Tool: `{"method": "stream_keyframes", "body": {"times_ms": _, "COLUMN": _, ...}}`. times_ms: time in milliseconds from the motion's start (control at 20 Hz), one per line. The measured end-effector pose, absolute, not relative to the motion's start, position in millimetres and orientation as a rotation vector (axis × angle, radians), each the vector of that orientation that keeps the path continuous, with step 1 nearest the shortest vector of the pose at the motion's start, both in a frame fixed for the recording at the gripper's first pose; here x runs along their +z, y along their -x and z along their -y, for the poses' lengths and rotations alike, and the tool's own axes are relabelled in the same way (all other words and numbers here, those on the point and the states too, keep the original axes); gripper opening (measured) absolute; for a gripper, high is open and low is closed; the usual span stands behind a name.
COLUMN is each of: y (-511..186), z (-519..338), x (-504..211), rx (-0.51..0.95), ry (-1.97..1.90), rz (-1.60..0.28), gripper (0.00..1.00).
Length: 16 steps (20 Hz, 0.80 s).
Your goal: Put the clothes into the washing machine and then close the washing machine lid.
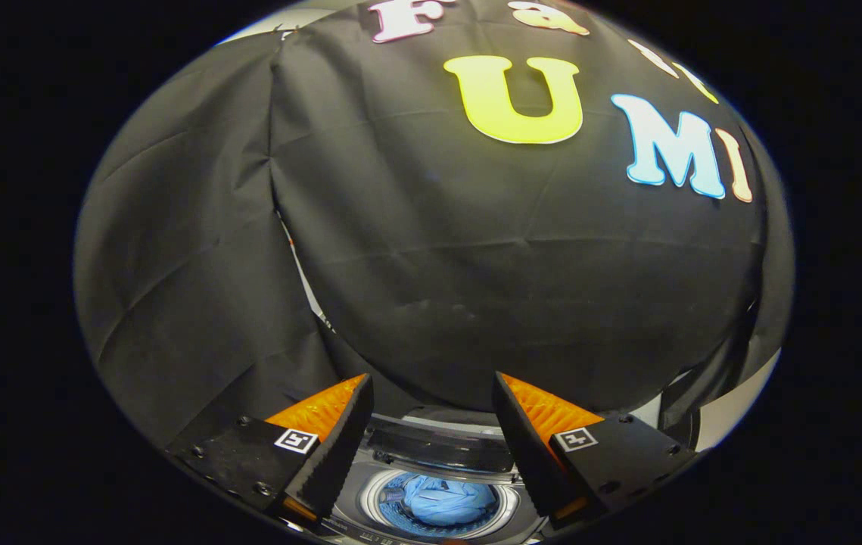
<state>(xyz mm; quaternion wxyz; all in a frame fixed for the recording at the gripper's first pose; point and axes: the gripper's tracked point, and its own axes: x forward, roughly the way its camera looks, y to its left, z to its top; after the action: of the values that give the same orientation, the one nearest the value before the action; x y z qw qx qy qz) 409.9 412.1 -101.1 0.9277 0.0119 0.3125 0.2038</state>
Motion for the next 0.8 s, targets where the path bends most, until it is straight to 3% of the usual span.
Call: {"method": "stream_keyframes", "body": {"times_ms": 800, "y": -438, "z": -396, "x": -171, "rx": 0.289, "ry": -0.001, "rz": -0.779, "gripper": 0.97}}
